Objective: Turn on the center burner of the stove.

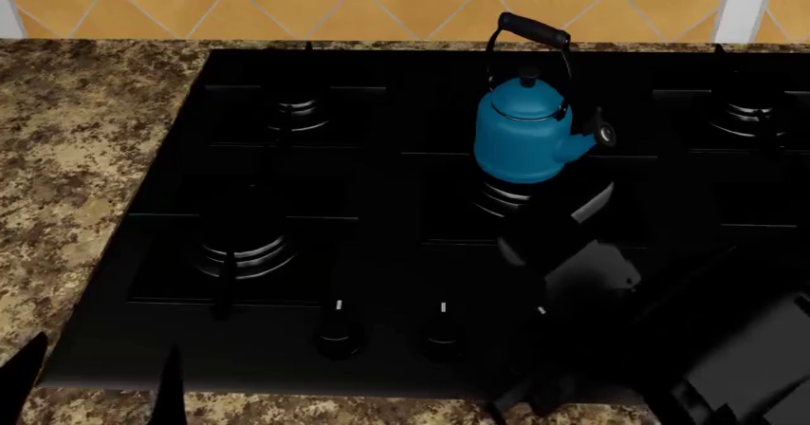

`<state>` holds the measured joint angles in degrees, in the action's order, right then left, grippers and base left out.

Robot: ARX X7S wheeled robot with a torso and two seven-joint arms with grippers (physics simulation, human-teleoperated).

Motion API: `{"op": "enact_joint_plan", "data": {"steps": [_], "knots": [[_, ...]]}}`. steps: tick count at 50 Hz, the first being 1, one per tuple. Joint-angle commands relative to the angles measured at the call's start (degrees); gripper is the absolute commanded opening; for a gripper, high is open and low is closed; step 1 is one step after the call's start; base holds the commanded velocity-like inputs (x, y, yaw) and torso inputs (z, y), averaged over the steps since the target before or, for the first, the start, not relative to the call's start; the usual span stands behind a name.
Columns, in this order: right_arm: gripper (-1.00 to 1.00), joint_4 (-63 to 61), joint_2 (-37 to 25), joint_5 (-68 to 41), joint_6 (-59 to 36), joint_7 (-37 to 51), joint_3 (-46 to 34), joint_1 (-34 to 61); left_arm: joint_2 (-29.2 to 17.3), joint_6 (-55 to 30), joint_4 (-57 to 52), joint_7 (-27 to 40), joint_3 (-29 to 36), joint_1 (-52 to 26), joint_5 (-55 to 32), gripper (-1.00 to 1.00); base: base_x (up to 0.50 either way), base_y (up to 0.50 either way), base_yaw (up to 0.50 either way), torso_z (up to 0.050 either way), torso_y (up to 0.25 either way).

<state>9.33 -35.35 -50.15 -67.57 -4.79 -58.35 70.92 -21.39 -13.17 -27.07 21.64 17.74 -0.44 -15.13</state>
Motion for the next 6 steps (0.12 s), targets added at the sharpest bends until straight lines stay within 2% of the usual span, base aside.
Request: {"op": "enact_joint_plan", "data": {"steps": [1,6], "knots": [[-1.00,0.23,2.10,8.16,3.45,-9.30,-6.69,2.89,-0.05,0.22,0.37,1.55,-0.10,0.79,1.31,1.00,0.00,0.00,0.01,0.000,0.000],[-1.00,1.00,2.94,10.35,4.70,-13.53,-10.58,5.03,-0.24,0.93,0.24,1.72,-0.29,1.56,1.29,1.00,0.00,0.00,0.01,0.000,0.000]]}}
